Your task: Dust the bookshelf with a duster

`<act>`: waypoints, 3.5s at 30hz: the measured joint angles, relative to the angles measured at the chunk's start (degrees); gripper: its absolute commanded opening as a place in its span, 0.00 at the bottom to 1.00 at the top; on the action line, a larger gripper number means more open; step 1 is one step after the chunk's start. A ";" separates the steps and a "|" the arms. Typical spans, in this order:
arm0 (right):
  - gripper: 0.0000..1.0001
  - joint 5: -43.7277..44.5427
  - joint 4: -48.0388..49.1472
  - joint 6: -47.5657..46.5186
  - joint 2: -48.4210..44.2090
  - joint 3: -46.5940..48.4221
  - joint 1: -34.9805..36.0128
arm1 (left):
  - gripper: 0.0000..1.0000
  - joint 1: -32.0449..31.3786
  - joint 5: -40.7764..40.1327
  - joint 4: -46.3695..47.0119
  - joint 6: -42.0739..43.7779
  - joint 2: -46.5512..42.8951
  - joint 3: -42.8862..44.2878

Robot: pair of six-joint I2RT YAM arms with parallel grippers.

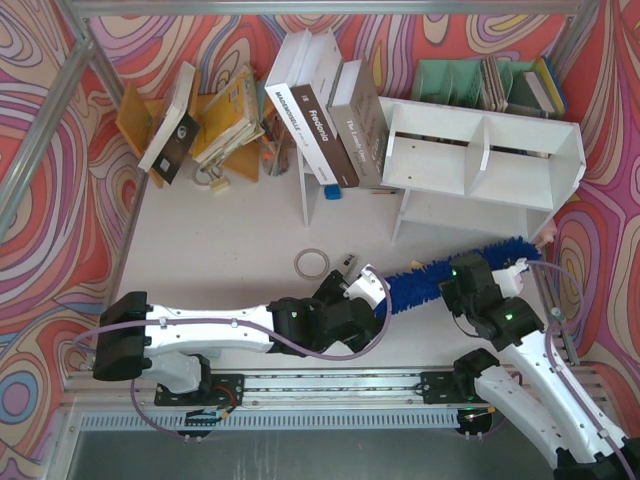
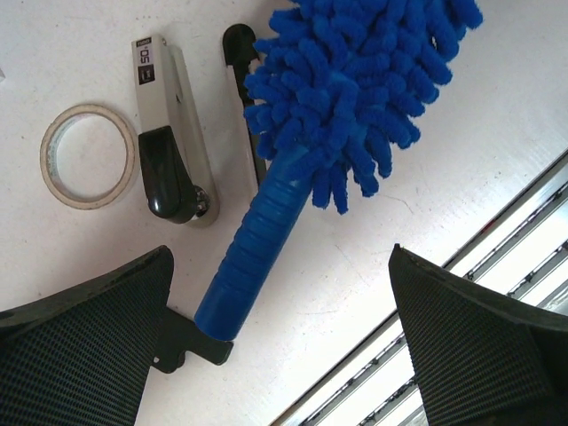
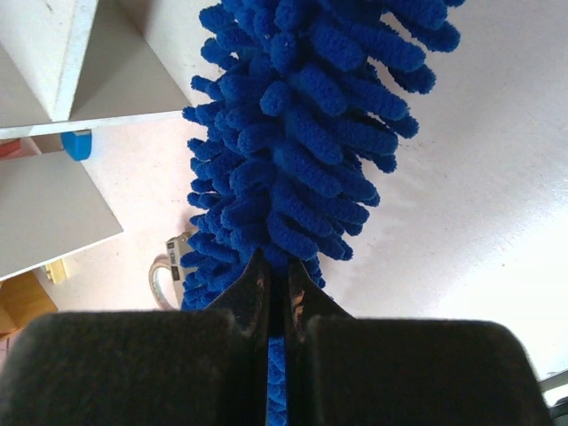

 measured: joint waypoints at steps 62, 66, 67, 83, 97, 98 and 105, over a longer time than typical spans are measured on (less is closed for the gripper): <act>0.72 -4.59 3.61 -10.12 -7.39 2.58 -0.11 | 0.00 -4.07 5.88 -11.72 4.83 5.84 14.12; 0.66 -5.01 4.20 -10.03 -7.30 1.64 -0.11 | 0.00 -4.44 5.73 -11.87 4.55 5.16 14.10; 0.64 -5.14 4.22 -9.94 -7.23 1.36 -0.11 | 0.00 -4.61 5.64 -11.85 4.39 4.85 14.10; 0.03 -4.63 6.05 -7.30 -6.36 3.96 -0.15 | 0.38 -6.16 5.22 -7.30 3.63 1.46 10.19; 0.00 -6.69 5.27 -5.95 -6.38 4.44 -0.26 | 0.75 -5.73 3.41 -1.16 3.58 1.09 6.29; 0.00 -6.64 5.27 -5.90 -6.51 4.44 -0.26 | 0.75 -5.44 3.76 -0.74 3.50 1.09 5.88; 0.00 -6.12 4.83 -5.90 -7.06 4.44 -0.26 | 0.66 -3.48 7.63 0.59 2.84 1.57 4.68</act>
